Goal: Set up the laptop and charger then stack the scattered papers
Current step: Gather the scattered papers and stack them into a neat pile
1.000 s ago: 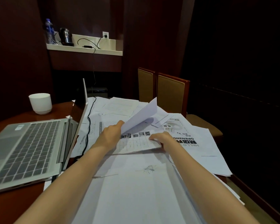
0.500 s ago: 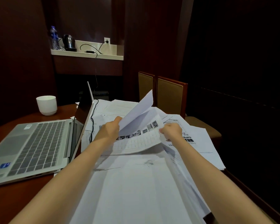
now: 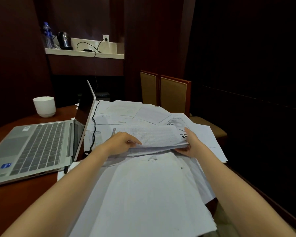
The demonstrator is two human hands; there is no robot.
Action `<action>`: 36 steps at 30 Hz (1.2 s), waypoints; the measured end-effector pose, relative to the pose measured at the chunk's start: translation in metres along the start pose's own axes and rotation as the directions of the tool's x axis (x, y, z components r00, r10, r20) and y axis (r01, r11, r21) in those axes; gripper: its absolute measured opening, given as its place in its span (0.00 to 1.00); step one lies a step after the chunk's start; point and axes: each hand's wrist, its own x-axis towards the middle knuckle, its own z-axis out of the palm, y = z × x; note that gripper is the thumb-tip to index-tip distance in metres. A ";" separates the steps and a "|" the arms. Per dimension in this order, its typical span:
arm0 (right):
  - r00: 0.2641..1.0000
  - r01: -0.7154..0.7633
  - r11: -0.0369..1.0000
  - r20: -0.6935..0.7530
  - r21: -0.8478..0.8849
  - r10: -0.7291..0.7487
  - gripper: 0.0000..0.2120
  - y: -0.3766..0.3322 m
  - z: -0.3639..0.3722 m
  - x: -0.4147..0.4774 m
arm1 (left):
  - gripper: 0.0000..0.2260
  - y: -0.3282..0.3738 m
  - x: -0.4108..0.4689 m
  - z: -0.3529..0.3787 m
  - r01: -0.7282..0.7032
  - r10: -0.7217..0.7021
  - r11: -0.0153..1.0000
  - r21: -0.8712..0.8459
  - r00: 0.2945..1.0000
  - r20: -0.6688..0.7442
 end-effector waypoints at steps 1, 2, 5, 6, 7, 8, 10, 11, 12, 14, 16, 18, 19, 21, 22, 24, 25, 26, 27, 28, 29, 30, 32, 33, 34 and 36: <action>1.000 -0.009 0.997 -0.009 -0.078 0.008 0.11 0.000 0.000 -0.001 | 0.13 0.000 -0.001 0.000 -0.007 0.008 1.000 -0.013 1.000 0.026; 1.000 -0.010 0.982 -0.018 -0.190 0.007 0.12 0.001 0.001 0.002 | 0.12 -0.001 -0.003 0.001 -0.005 0.008 0.998 -0.056 0.998 0.056; 0.997 0.040 0.914 -0.041 -0.404 -0.062 0.10 0.003 0.006 0.004 | 0.17 -0.009 -0.004 0.002 0.082 -0.069 0.973 -0.213 0.995 0.071; 0.990 0.084 0.896 -0.063 -0.435 -0.123 0.10 0.003 0.006 0.007 | 0.19 -0.013 -0.003 0.003 0.115 -0.114 0.967 -0.228 0.993 0.019; 0.980 0.129 0.889 -0.080 -0.440 -0.181 0.11 0.003 0.006 0.007 | 0.21 -0.016 -0.001 0.003 0.156 -0.175 0.959 -0.235 0.983 -0.061; 0.968 0.174 0.884 -0.090 -0.434 -0.235 0.14 0.003 0.006 0.007 | 0.25 -0.018 0.000 0.001 0.212 -0.254 0.945 -0.249 0.955 -0.150; 0.948 0.246 0.881 -0.086 -0.405 -0.305 0.18 0.003 0.001 0.009 | 0.32 -0.017 0.001 -0.005 0.297 -0.424 0.863 -0.408 0.866 -0.266; 0.938 0.283 0.874 -0.077 -0.395 -0.339 0.18 0.003 -0.002 0.010 | 0.35 -0.018 0.002 -0.009 0.299 -0.493 0.792 -0.533 0.828 -0.268; 0.927 0.318 0.869 -0.068 -0.379 -0.369 0.18 0.004 -0.005 0.009 | 0.37 -0.019 0.003 -0.012 0.285 -0.542 0.710 -0.643 0.805 -0.242; 0.903 0.384 0.858 -0.053 -0.341 -0.425 0.18 0.003 -0.009 0.004 | 0.39 -0.020 0.004 -0.018 0.268 -0.589 0.585 -0.766 0.789 -0.174; 0.879 0.433 0.848 -0.065 -0.307 -0.472 0.18 0.001 -0.013 0.004 | 0.38 -0.017 0.006 -0.024 0.207 -0.618 0.502 -0.840 0.765 -0.181; 0.866 0.467 0.845 -0.059 -0.260 -0.497 0.18 0.000 -0.015 0.002 | 0.33 -0.012 0.008 -0.031 0.109 -0.657 0.448 -0.888 0.713 -0.244; 0.864 0.476 0.844 -0.048 -0.248 -0.502 0.18 -0.001 -0.016 0.000 | 0.29 -0.008 0.007 -0.035 0.062 -0.661 0.441 -0.896 0.697 -0.277; 0.859 0.491 0.838 -0.027 -0.237 -0.511 0.18 -0.002 -0.016 -0.001 | 0.20 -0.002 0.007 -0.041 -0.002 -0.631 0.484 -0.875 0.692 -0.351; 0.854 0.500 0.834 -0.026 -0.235 -0.519 0.19 -0.004 -0.015 -0.002 | 0.16 0.001 0.006 -0.044 -0.026 -0.610 0.512 -0.858 0.692 -0.385; 0.839 0.524 0.821 -0.030 -0.226 -0.544 0.19 -0.007 -0.013 -0.004 | 0.14 0.006 0.004 -0.049 -0.079 -0.577 0.540 -0.838 0.690 -0.438; 0.830 0.538 0.814 -0.035 -0.218 -0.557 0.18 -0.009 -0.012 -0.005 | 0.14 0.008 0.003 -0.051 -0.105 -0.562 0.545 -0.832 0.690 -0.455; 0.820 0.554 0.806 -0.034 -0.209 -0.572 0.18 -0.010 -0.011 -0.007 | 0.15 0.008 0.002 -0.053 -0.124 -0.550 0.546 -0.828 0.693 -0.467; 0.807 0.573 0.795 -0.033 -0.200 -0.590 0.18 -0.012 -0.011 -0.007 | 0.16 0.009 0.000 -0.054 -0.137 -0.534 0.550 -0.824 0.700 -0.473; 0.795 0.590 0.785 -0.034 -0.188 -0.606 0.18 -0.013 -0.010 -0.009 | 0.17 0.007 -0.001 -0.053 -0.144 -0.516 0.554 -0.820 0.713 -0.474; 0.787 0.602 0.780 -0.040 -0.171 -0.616 0.20 -0.013 -0.010 -0.011 | 0.18 0.005 -0.002 -0.052 -0.146 -0.497 0.556 -0.818 0.730 -0.468; 0.784 0.608 0.781 -0.048 -0.143 -0.619 0.21 -0.013 -0.011 -0.011 | 0.20 0.003 -0.003 -0.050 -0.134 -0.489 0.556 -0.820 0.745 -0.454; 0.791 0.605 0.791 -0.039 -0.092 -0.610 0.22 -0.013 -0.009 -0.012 | 0.23 0.002 -0.005 -0.046 -0.087 -0.494 0.558 -0.825 0.765 -0.414; 0.799 0.597 0.797 -0.023 -0.089 -0.601 0.23 -0.013 -0.007 -0.014 | 0.23 0.003 -0.005 -0.044 -0.067 -0.494 0.563 -0.824 0.772 -0.400; 0.806 0.588 0.802 -0.008 -0.100 -0.592 0.23 -0.012 -0.005 -0.015 | 0.23 0.005 -0.005 -0.042 -0.058 -0.490 0.570 -0.820 0.777 -0.395; 0.809 0.583 0.803 -0.004 -0.121 -0.588 0.21 -0.012 -0.001 -0.017 | 0.22 0.007 -0.005 -0.044 -0.062 -0.491 0.574 -0.816 0.772 -0.404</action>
